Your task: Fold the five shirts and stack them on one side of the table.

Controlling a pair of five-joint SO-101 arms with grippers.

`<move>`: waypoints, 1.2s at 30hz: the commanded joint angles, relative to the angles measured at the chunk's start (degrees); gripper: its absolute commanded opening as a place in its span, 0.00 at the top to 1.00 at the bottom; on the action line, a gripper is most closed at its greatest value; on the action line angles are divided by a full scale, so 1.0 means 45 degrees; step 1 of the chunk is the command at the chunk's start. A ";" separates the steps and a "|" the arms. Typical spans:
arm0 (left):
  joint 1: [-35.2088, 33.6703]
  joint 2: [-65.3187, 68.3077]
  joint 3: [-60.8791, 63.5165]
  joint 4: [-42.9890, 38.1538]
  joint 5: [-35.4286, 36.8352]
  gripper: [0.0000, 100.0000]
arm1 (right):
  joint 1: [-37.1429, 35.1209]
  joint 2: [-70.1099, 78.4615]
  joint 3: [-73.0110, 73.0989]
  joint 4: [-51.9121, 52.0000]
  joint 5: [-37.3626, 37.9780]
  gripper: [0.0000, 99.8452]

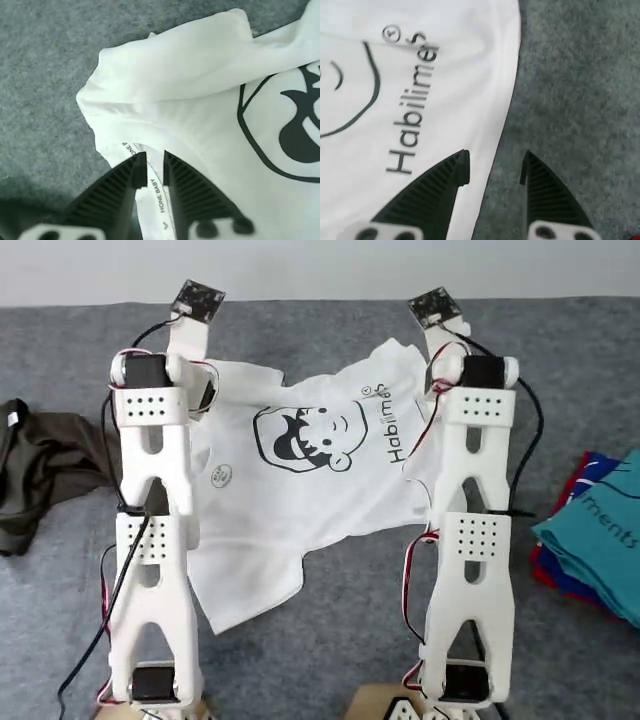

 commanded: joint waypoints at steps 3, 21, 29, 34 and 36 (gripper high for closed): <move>0.0059 -0.0860 -0.0557 0.0469 -0.0137 0.94 | 0.0186 -0.1592 -0.0664 0.1065 0.0176 0.83; -0.0371 -1.2347 1.4447 0.0371 -0.1289 0.94 | 0.0908 -1.0344 1.2171 0.1026 0.3223 0.82; -0.0899 -1.4476 1.7553 0.0352 -0.1602 0.94 | 0.0733 -1.3138 1.7153 0.0772 0.6799 0.82; -0.0938 -1.4515 1.8510 0.0332 -0.1602 0.94 | 0.0694 -1.3958 1.9810 -0.0244 0.8752 0.82; -0.0918 -1.4515 1.8823 0.0098 -0.1602 0.94 | 0.0576 -1.4037 2.0532 -0.0791 0.9143 0.82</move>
